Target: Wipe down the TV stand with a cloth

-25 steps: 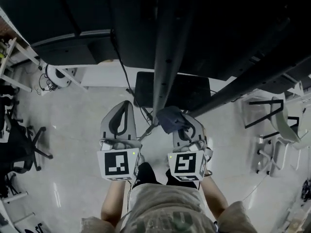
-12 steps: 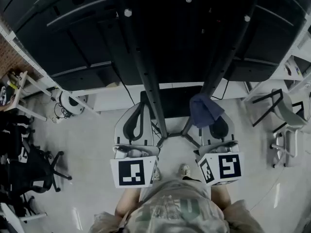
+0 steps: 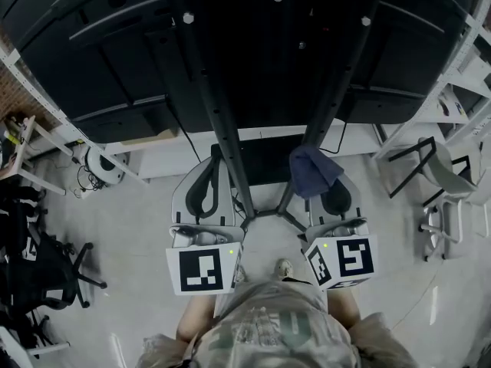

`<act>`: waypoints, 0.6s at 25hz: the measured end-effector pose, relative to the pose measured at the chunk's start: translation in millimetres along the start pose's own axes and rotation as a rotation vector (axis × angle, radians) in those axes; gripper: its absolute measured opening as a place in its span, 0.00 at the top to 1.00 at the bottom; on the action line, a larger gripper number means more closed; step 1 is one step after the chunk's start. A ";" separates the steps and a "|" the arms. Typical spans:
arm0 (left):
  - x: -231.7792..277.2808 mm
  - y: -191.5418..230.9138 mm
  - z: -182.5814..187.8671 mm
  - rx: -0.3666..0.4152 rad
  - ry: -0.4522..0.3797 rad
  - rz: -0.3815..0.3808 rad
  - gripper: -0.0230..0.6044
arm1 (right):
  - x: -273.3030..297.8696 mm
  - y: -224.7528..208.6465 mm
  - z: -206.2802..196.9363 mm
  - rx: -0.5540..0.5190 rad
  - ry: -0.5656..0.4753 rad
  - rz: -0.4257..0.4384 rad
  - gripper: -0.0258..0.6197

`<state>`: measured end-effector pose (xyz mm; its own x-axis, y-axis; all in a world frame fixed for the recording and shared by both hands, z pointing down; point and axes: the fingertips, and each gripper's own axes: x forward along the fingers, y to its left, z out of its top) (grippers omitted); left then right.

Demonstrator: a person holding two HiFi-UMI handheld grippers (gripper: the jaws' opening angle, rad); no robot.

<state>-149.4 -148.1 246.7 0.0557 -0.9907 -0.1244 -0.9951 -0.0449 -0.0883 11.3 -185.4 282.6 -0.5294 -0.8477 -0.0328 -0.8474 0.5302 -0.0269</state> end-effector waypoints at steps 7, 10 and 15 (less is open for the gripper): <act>0.6 -7.8 2.2 0.007 0.001 -0.008 0.94 | -3.3 -4.7 4.3 0.006 -0.004 0.005 0.87; -1.9 -9.4 3.5 0.021 0.000 0.003 0.94 | -5.5 -6.3 0.9 0.021 -0.006 0.016 0.87; -5.6 -11.7 1.8 0.042 0.012 0.018 0.94 | -8.1 -6.0 -2.6 0.044 -0.003 0.046 0.87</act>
<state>-138.0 -141.8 246.7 0.0369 -0.9927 -0.1146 -0.9915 -0.0221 -0.1279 20.5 -181.8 285.6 -0.5673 -0.8226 -0.0377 -0.8198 0.5685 -0.0691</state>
